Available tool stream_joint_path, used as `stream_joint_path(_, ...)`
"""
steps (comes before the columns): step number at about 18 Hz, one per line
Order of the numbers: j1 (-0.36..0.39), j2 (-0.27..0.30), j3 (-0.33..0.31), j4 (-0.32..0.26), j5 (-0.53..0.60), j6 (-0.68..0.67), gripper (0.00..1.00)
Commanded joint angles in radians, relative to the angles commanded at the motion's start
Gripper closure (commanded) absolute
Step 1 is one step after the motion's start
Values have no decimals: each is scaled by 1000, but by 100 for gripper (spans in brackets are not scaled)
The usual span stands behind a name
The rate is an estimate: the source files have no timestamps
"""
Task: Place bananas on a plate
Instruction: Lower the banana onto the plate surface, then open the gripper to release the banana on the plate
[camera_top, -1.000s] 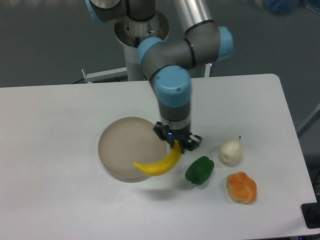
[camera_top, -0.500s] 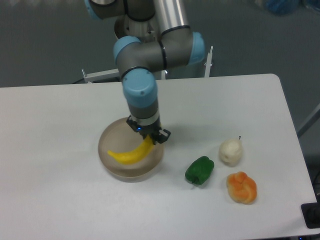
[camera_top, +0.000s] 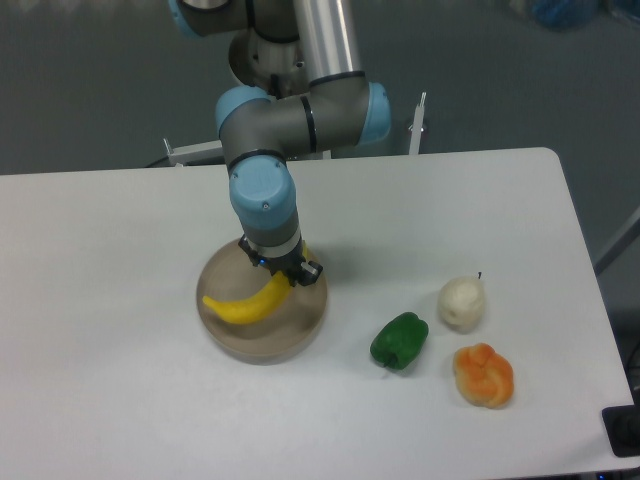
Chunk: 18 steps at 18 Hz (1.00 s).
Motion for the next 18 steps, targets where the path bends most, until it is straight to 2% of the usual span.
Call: stream_joint_path(18, 0, -11, 0, 5, 8, 12, 66)
